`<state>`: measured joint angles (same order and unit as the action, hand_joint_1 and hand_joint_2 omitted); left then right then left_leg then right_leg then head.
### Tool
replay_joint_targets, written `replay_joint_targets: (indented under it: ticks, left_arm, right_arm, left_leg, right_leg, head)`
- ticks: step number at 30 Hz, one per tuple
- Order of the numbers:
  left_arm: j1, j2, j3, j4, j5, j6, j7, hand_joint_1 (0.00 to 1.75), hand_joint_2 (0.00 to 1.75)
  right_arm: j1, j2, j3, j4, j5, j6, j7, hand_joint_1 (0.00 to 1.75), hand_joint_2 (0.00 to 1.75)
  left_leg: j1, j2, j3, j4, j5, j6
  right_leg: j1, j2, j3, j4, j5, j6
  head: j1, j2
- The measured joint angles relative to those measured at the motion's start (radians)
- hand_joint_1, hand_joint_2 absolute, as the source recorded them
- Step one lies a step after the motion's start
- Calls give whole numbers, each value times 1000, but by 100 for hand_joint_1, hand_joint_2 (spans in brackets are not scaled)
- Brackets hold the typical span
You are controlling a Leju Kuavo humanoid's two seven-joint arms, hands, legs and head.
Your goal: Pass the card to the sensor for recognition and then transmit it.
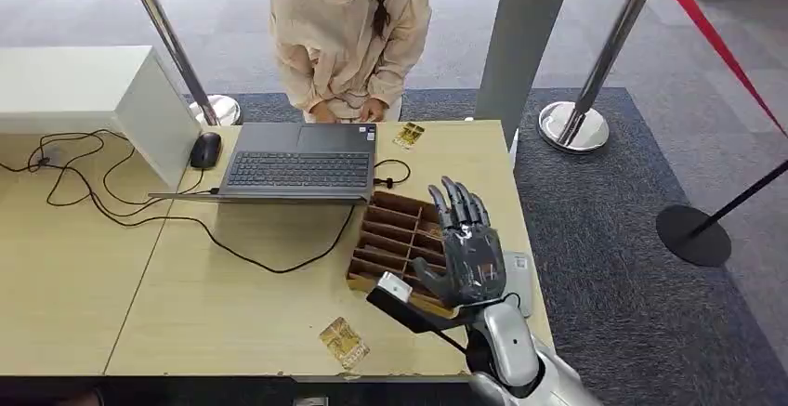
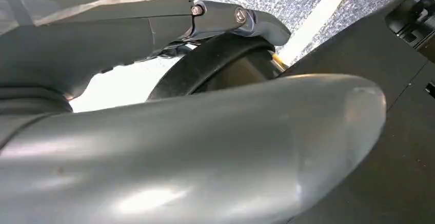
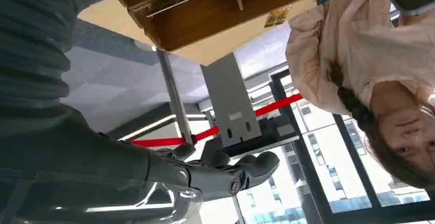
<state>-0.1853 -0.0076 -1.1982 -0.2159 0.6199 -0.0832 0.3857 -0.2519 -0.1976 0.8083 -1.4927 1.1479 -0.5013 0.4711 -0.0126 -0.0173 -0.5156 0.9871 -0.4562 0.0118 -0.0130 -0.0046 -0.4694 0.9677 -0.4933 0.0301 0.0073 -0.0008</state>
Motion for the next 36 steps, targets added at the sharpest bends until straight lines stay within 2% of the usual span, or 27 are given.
replay_joint_targets:
  ticks: [1,2,3,4,5,6,7,8,9,10,11,12,13,15,19,21,24,27,30,36]
  left_arm:
    - [-1,0,0,0,-1,0,0,0,0]
    - [-12,11,-4,-2,-8,30,15,0,0]
    - [-43,40,-20,-19,4,68,59,0,0]
    - [-79,99,-48,-67,56,87,145,0,0]
    - [-85,225,-51,-168,166,91,218,0,0]
    - [-46,377,-18,-275,304,81,263,0,0]
    - [53,557,38,-393,488,68,289,0,0]
    - [158,773,119,-552,700,64,303,0,0]
    - [253,958,192,-710,841,68,307,0,0]
    - [305,1111,287,-855,935,84,305,0,0]
    - [337,1239,413,-980,986,108,299,0,0]
    - [392,1349,570,-1115,990,141,295,0,0]
    - [466,1445,737,-1267,938,172,293,0,0]
    - [579,1618,965,-1506,851,213,296,0,0]
    - [722,1824,1275,-1802,824,235,301,0,0]
    - [762,1891,1386,-1911,823,236,301,0,0]
    - [812,1974,1519,-2029,823,234,302,0,0]
    - [840,2024,1614,-2109,810,225,304,0,0]
    - [858,2055,1683,-2165,803,223,304,0,0]
    - [874,2084,1760,-2222,784,223,305,0,0]
  right_arm:
    - [-1,0,0,3,-2,0,2,0,175]
    - [-2,-2,-1,7,-4,2,21,0,175]
    - [-5,-6,-2,11,-15,3,32,0,175]
    - [-14,-8,-3,18,-39,2,33,0,175]
    - [-31,-15,-4,29,-60,-1,26,0,175]
    - [-43,-21,-7,36,-72,-7,19,0,175]
    - [-48,-25,-10,40,-82,-17,17,0,175]
    - [-46,-32,-11,49,-90,-24,15,0,175]
    - [-45,-41,-16,58,-92,-25,15,0,175]
    - [-45,-47,-18,64,-92,-26,15,0,175]
    - [-52,-47,-15,68,-91,-27,15,0,175]
    - [-64,-47,-10,70,-88,-28,13,0,175]
    - [-78,-39,-5,73,-87,-29,16,0,175]
    - [-95,-35,0,82,-89,-30,20,0,175]
    - [-110,-26,7,90,-101,-30,11,0,175]
    - [-111,-25,10,97,-104,-30,5,0,175]
    - [-111,-24,15,105,-109,-28,-13,0,175]
    - [-113,-18,22,111,-109,-26,-24,0,175]
    - [-116,-14,29,113,-109,-23,-24,0,175]
    - [-118,-12,34,122,-109,-26,-31,0,175]
  left_leg:
    - [0,0,1,0,0,0]
    - [1,0,1,0,1,0]
    - [3,0,-1,1,3,0]
    - [4,-1,-10,1,6,-2]
    - [8,1,-16,-1,8,-7]
    - [11,2,-10,-4,0,-21]
    - [13,22,1,-3,-6,-25]
    - [18,35,7,2,-8,-27]
    - [25,35,8,13,-7,-27]
    - [30,19,-5,20,0,-25]
    - [31,-11,-17,25,8,-23]
    - [33,-30,-26,24,12,-26]
    - [37,-37,-30,21,14,-27]
    - [41,-36,-36,21,17,-31]
    - [38,3,-39,19,20,-31]
    - [37,16,-40,19,21,-30]
    - [35,19,-40,20,22,-28]
    - [34,16,-41,19,23,-26]
    - [34,16,-41,19,23,-26]
    - [34,15,-41,18,24,-27]
  right_leg:
    - [0,0,-1,0,0,0]
    - [0,0,-2,0,0,0]
    - [0,0,-5,0,2,-1]
    - [2,0,-8,2,4,-3]
    - [8,1,-8,4,7,-9]
    - [12,4,-5,3,5,-18]
    - [14,21,-4,6,4,-24]
    - [17,35,-7,8,3,-25]
    - [23,35,-19,9,4,-24]
    - [26,18,-26,9,4,-23]
    - [25,-11,-29,9,2,-23]
    - [26,-29,-31,9,1,-25]
    - [31,-35,-31,9,1,-26]
    - [36,-35,-30,11,7,-32]
    - [36,3,-41,11,25,-33]
    - [36,16,-47,11,30,-31]
    - [34,20,-49,11,32,-29]
    - [33,18,-49,11,32,-29]
    - [33,18,-49,11,32,-29]
    - [33,18,-49,11,31,-29]
  head:
    - [0,0]
    - [0,0]
    - [0,0]
    - [1,0]
    - [9,0]
    - [25,0]
    - [27,0]
    - [7,0]
    - [-12,0]
    - [-18,0]
    - [-13,0]
    - [-13,0]
    - [-13,0]
    - [-10,0]
    - [-8,0]
    - [-8,0]
    - [-8,0]
    - [-8,0]
    - [-8,0]
    - [-8,0]
